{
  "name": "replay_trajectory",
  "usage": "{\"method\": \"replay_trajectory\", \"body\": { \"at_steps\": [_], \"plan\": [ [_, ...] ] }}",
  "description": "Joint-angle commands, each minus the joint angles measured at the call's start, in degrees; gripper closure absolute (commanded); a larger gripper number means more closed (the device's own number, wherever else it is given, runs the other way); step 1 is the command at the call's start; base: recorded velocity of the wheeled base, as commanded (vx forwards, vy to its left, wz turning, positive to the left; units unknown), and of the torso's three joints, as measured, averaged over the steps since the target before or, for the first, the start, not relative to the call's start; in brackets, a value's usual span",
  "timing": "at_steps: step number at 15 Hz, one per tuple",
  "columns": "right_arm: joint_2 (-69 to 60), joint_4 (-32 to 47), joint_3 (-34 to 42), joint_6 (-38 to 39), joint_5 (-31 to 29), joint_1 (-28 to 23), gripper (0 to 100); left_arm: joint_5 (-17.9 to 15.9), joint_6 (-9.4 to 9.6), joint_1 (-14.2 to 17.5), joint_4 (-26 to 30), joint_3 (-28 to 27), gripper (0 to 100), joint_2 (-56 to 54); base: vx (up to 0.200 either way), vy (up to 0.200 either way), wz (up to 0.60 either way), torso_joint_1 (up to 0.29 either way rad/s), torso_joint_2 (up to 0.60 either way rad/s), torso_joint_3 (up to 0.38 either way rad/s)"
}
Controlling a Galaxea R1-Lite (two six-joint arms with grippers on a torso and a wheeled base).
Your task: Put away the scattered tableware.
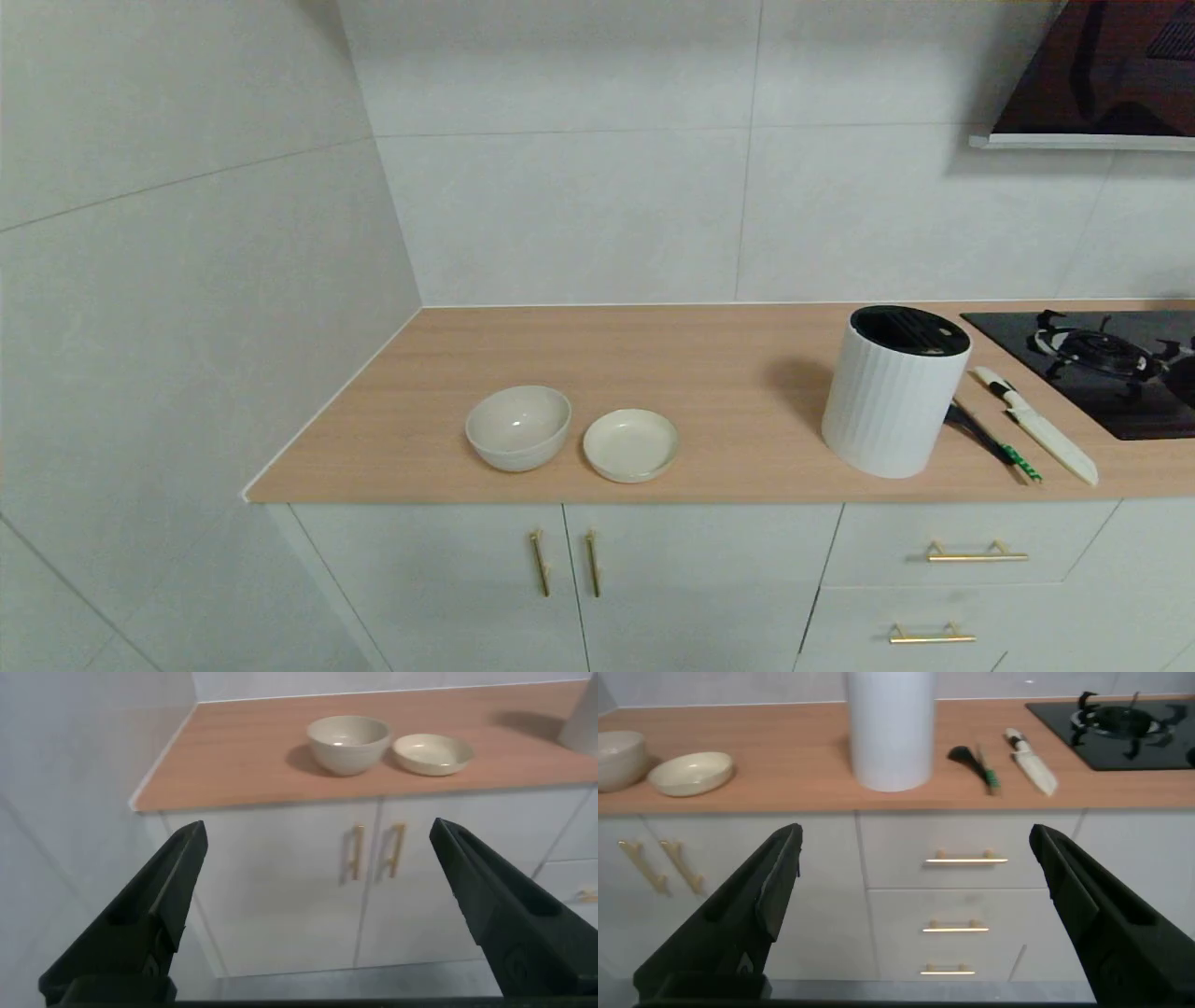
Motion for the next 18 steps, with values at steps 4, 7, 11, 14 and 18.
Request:
{"method": "replay_trajectory", "body": {
  "at_steps": [4,7,11,14,18],
  "plan": [
    [0.0,0.0,0.0,0.0,0.0,0.0,0,0.0,0.00,0.0,0.0,0.0,0,0.0,0.000,0.200,0.00,0.005,0.00,0.004],
    [0.0,-0.1,0.0,0.0,0.0,0.0,0,0.0,0.00,0.0,0.0,0.0,0,0.0,0.000,0.200,0.00,0.002,0.00,-0.001],
    [0.0,0.0,0.0,0.0,0.0,0.0,0,0.0,0.00,0.0,0.0,0.0,0,0.0,0.000,0.000,0.00,0.000,0.00,0.000],
    [0.0,0.0,0.0,0.0,0.0,0.0,0,0.0,0.00,0.0,0.0,0.0,0,0.0,0.000,0.000,0.00,0.000,0.00,0.000],
    [0.0,0.0,0.0,0.0,0.0,0.0,0,0.0,0.00,0.0,0.0,0.0,0,0.0,0.000,0.000,0.00,0.000,0.00,0.000]
  ]
}}
